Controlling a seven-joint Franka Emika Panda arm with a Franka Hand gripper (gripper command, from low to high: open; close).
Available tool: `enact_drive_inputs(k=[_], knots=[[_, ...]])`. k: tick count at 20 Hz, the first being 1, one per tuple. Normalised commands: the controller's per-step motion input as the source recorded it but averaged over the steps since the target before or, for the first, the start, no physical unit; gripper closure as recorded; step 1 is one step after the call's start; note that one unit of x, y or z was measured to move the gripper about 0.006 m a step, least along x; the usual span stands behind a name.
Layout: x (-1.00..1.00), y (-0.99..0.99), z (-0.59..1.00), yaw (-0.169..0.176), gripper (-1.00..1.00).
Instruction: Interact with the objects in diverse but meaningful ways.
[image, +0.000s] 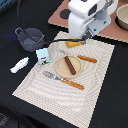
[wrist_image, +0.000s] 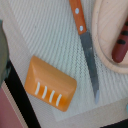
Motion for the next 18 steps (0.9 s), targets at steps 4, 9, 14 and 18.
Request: enact_drive_inputs(k=[4,9,14,18], knots=[[-0.5,0.36,-0.26,0.201,-1.0],[-0.55,0.36,-0.31,0.194,-1.0],[-0.57,0.41,-0.33,0.176,-1.0],[-0.55,0.44,-0.33,0.158,-1.0]])
